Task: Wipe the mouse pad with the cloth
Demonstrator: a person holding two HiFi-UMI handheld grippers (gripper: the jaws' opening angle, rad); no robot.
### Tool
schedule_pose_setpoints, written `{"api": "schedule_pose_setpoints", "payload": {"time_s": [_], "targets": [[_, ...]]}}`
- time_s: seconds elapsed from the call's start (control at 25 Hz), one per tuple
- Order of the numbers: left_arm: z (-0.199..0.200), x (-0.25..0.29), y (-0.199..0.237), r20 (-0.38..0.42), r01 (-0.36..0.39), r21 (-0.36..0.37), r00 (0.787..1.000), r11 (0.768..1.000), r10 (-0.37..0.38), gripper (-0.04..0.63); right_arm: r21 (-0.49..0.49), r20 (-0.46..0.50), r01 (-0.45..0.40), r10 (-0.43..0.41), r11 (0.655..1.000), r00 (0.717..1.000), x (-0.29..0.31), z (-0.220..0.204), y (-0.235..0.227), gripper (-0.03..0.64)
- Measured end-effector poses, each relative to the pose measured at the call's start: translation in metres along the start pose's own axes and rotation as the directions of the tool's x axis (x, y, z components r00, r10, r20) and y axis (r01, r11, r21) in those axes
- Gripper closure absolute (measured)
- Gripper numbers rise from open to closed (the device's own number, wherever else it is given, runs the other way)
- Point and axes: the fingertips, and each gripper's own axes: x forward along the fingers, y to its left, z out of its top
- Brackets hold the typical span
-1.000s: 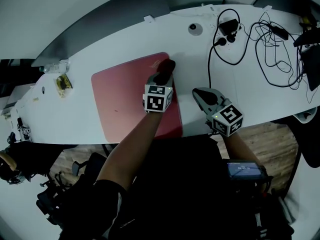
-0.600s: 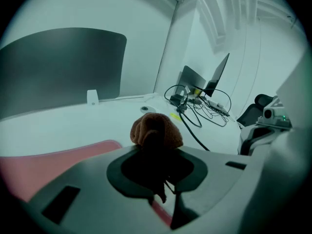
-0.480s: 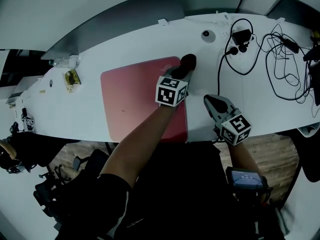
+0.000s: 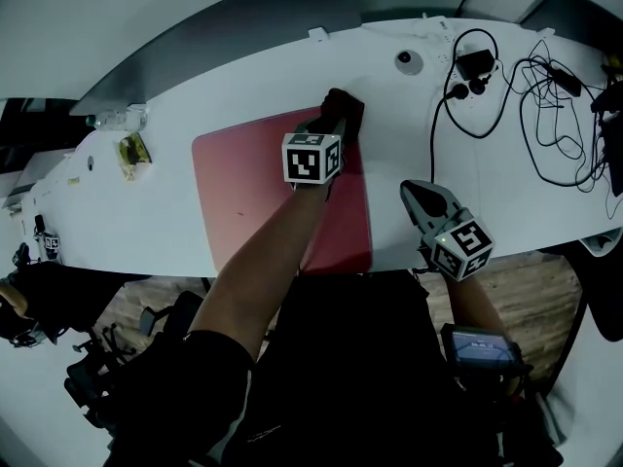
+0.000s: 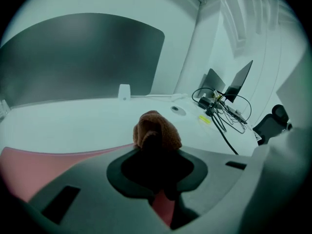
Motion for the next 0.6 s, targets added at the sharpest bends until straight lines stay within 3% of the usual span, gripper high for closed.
{"api": "schedule_pose_setpoints", "payload": {"time_s": [0.6], "targets": [[-0.025,-0.052,0.096,0.007,-0.044,-0.056,0.999,0.997,0.045,0.509,-0.043,-0.035,0.007,-0.009,0.999,0.999,0.054,-0.002,0.065,0.594]]}}
